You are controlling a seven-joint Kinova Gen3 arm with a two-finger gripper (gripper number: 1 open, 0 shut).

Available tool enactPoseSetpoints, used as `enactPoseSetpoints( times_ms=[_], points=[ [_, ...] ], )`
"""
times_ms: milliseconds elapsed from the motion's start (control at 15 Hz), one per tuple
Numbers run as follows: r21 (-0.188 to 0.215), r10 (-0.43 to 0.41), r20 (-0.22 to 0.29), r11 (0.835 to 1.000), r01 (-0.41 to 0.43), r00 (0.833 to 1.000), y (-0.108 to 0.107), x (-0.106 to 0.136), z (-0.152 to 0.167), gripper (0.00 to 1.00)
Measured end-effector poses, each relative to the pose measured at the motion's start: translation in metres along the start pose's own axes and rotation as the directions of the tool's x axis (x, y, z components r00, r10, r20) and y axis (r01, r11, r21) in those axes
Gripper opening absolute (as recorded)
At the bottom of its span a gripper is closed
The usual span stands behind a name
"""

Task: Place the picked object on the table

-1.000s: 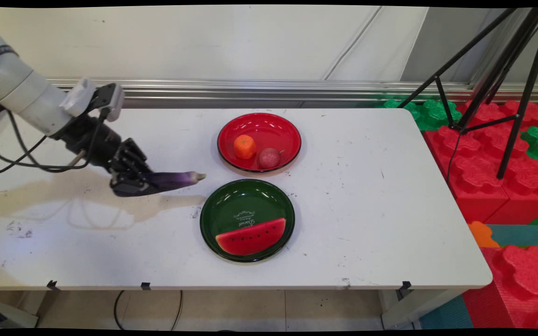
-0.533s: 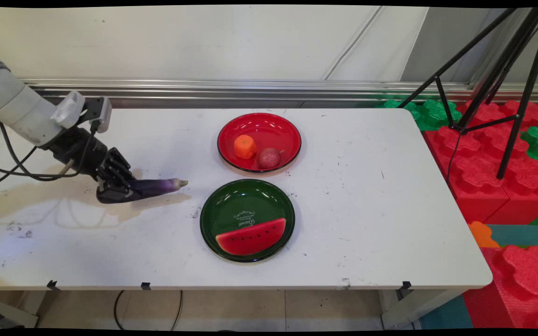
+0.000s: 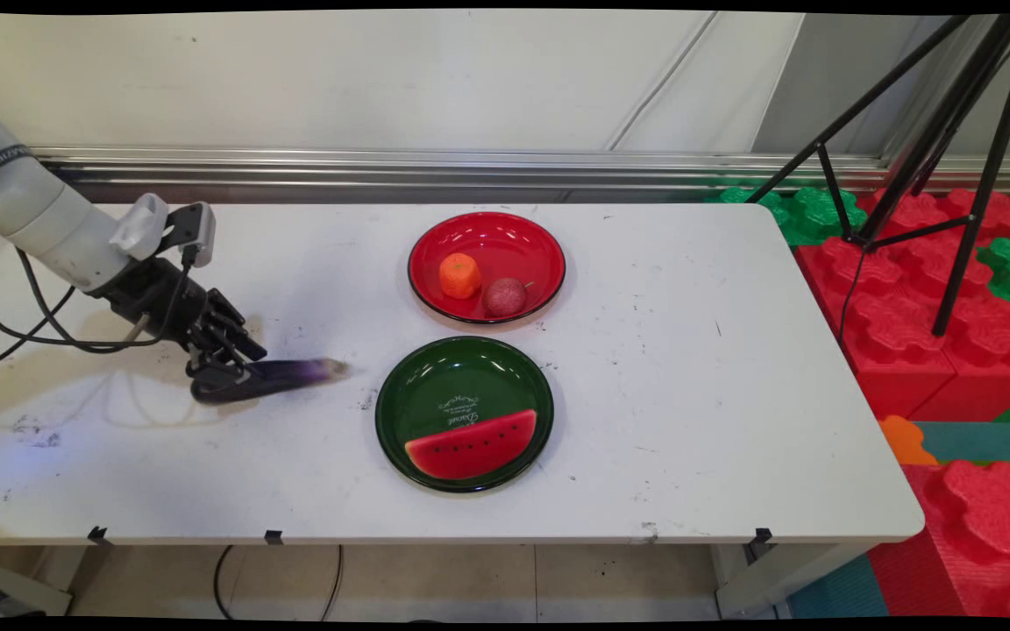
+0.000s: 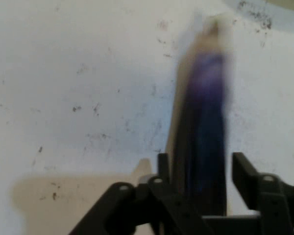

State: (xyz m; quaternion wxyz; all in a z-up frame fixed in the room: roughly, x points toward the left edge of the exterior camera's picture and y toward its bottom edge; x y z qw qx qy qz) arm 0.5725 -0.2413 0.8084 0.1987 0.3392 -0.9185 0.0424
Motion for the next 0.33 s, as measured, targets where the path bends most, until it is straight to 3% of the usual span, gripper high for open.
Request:
enactPoseSetpoints(
  times_ms=[333],
  points=[
    [0.003,-0.002,-0.010,1.000,0.002,1.000,-0.0042,-0.0056,0.0054,1.00]
  ],
)
